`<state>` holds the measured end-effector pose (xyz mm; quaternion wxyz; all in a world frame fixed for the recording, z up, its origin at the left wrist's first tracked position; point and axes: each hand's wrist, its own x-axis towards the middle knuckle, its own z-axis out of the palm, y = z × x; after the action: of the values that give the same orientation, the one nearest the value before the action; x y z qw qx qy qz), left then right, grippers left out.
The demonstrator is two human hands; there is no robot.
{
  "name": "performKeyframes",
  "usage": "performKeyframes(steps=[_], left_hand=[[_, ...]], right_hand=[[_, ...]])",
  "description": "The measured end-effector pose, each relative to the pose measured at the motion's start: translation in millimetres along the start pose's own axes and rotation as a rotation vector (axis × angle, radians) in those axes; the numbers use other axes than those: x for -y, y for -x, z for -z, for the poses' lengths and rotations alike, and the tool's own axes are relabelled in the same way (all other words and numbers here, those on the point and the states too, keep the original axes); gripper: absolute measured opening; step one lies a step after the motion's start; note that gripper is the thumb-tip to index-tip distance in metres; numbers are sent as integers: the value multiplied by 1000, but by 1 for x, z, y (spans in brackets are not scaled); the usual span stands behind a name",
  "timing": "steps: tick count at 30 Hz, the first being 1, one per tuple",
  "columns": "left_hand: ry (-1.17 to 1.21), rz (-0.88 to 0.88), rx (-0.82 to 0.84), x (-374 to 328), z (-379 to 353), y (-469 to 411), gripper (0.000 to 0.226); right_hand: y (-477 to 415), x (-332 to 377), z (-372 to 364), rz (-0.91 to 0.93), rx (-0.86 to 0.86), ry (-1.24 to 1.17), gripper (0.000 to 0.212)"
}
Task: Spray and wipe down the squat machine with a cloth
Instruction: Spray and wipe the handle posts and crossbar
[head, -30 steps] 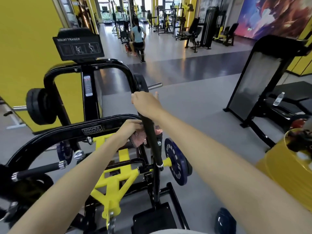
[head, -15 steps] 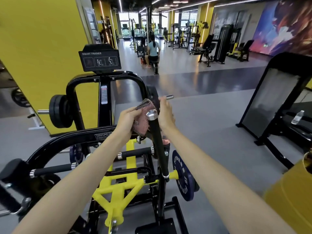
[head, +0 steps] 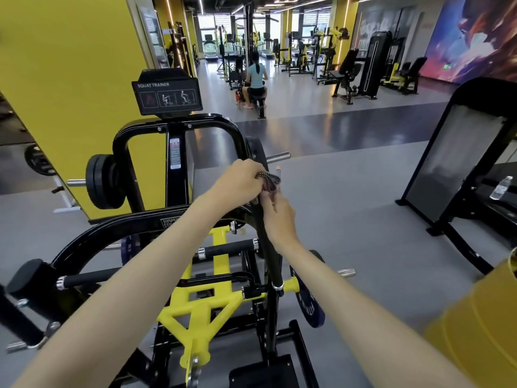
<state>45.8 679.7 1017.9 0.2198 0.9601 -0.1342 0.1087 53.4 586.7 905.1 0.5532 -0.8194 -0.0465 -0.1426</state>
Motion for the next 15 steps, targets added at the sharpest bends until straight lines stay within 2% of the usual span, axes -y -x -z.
performKeyframes(steps=[3,6,8,12,15], left_hand=[[-105,-253,-77,11,-14,12,44],[-234,-574,-218,30,-28,22,36],[-280,-694,-259,45,-37,25,31],[-281,-777,-355,68,-47,30,32],[-103,-638,-420,71,-58,40,43]], right_hand=[[3,-2,-9,65,24,67,39],[4,0,-16,121,-3,138,41],[1,-2,-16,130,-31,171,37],[-2,-10,-13,157,-43,236,10],[-2,-10,-10,190,-27,214,14]])
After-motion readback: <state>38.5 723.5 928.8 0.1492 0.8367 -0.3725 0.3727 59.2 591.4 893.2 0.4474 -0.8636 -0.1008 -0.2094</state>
